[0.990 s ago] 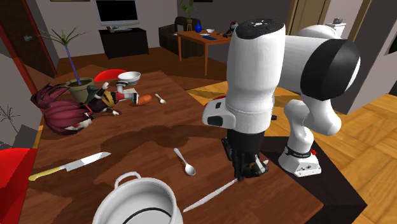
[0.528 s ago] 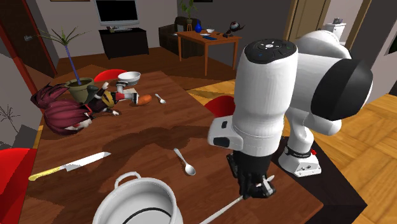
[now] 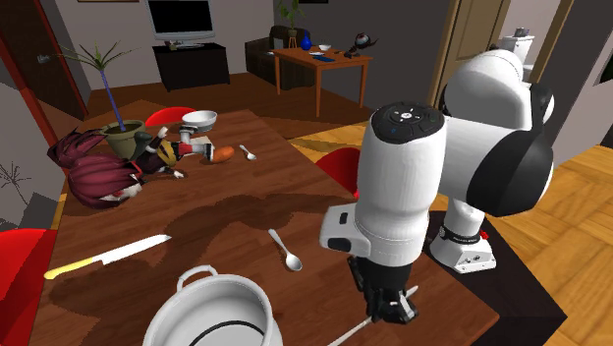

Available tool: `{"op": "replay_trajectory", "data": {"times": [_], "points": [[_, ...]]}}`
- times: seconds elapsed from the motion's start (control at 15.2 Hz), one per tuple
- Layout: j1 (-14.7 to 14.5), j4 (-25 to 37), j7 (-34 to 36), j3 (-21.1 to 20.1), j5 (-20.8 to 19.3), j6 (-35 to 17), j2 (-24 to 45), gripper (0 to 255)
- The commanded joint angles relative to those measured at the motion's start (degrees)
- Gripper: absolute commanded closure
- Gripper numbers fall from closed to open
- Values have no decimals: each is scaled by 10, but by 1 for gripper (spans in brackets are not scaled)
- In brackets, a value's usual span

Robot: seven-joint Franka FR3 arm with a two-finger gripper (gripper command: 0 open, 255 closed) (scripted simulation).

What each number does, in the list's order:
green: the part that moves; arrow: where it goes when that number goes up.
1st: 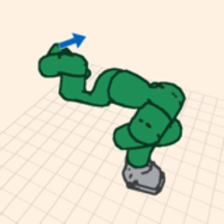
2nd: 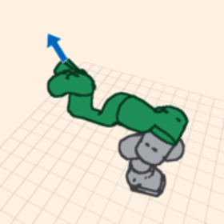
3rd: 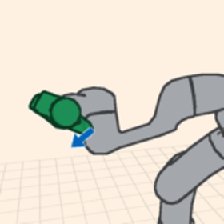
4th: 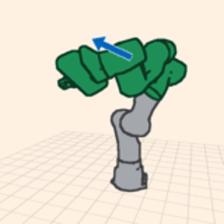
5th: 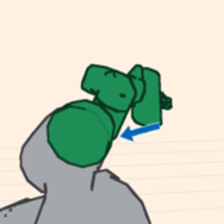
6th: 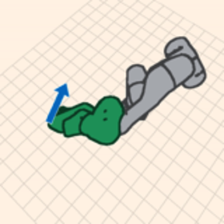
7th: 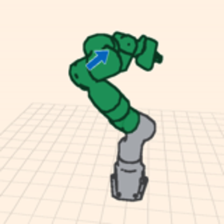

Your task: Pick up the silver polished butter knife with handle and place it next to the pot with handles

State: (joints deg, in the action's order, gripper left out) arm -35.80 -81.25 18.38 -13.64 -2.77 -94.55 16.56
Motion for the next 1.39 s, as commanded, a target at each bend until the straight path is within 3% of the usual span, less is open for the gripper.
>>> {"op": "replay_trajectory", "data": {"times": [0.0,1.32], "points": [[0,-19,1,0,0,-17,-2,255],[3,-151,3,3,-5,-165,14,255]]}}
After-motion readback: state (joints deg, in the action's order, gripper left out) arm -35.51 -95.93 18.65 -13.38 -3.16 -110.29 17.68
